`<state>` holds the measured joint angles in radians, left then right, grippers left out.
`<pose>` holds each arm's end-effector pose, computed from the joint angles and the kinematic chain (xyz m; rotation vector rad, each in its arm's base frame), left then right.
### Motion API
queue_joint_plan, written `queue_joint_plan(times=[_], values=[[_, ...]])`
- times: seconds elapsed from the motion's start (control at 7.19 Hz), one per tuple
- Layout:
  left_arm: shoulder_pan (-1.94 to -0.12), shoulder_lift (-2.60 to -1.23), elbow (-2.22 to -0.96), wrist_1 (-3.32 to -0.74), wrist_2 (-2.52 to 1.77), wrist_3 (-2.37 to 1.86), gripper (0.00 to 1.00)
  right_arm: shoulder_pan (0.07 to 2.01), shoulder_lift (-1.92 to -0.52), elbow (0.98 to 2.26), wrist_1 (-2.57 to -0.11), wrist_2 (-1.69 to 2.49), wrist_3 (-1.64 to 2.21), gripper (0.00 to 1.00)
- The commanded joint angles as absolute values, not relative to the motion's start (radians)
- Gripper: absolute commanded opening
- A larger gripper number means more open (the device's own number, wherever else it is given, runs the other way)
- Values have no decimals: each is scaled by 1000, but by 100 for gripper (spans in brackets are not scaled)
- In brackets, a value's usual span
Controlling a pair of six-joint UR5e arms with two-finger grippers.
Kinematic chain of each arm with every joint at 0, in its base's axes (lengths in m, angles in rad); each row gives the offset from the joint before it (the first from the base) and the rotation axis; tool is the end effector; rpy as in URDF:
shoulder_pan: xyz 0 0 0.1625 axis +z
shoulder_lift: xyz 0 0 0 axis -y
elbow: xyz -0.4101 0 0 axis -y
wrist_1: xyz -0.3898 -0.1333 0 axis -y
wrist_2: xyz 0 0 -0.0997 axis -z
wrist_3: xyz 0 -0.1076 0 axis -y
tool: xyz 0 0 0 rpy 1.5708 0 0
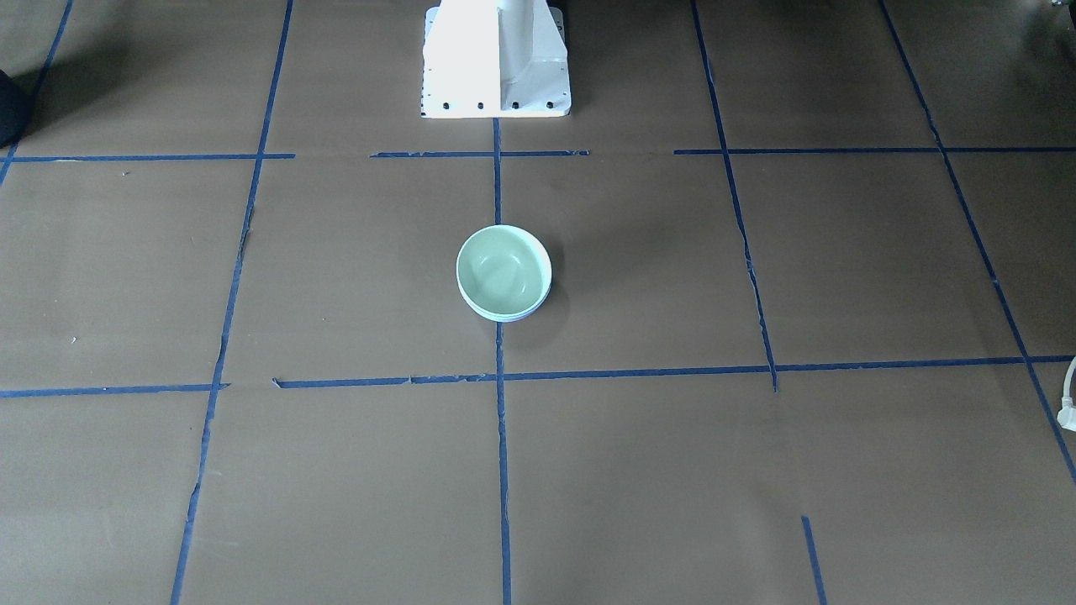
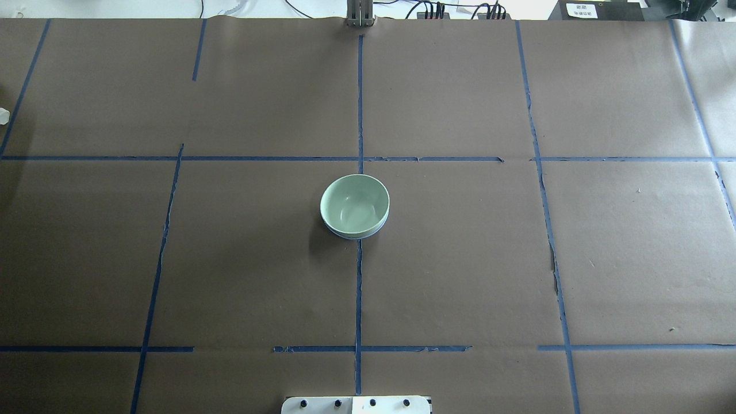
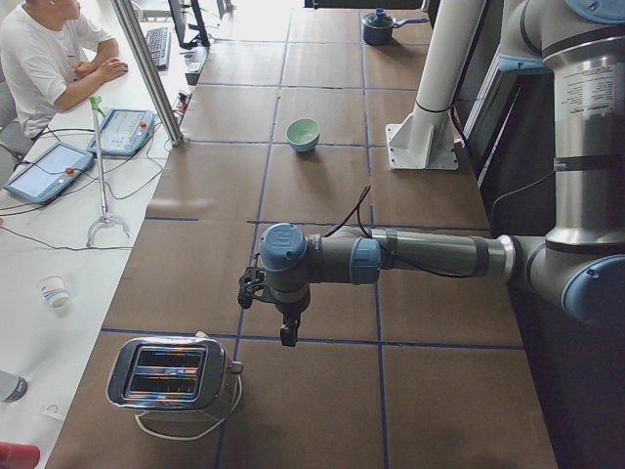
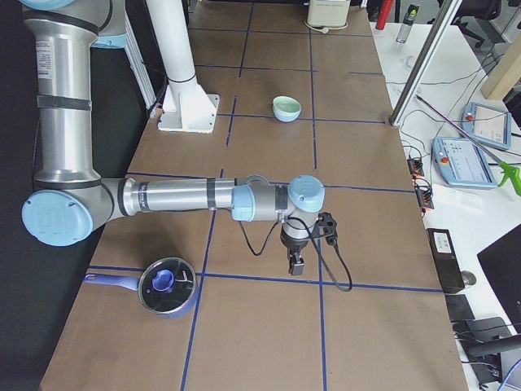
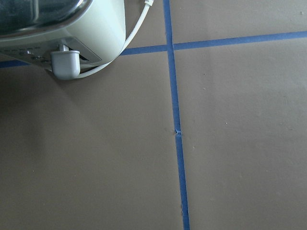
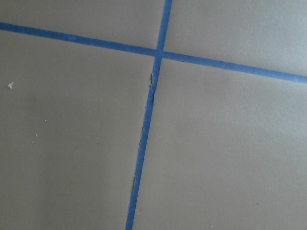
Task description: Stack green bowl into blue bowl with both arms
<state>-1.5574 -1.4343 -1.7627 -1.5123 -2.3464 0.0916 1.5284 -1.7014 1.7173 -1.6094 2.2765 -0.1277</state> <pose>-0.0522 -0.4336 0.6243 0.0274 0.7755 0.0985 0.0451 -0.4365 0.6471 0.0084 -0.7067 -0.1550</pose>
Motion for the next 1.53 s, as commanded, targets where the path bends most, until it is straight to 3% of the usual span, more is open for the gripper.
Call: queue_joint_plan(times=[0.0, 1.39], values=[[-1557, -1437, -1763, -1514, -2345, 92, 100, 1536, -1750, 1753, -1611, 2279, -121, 100], [-1554, -1442, -1763, -1514, -2347, 94, 100, 1534, -1746, 1746, -1609, 2316, -121, 100]])
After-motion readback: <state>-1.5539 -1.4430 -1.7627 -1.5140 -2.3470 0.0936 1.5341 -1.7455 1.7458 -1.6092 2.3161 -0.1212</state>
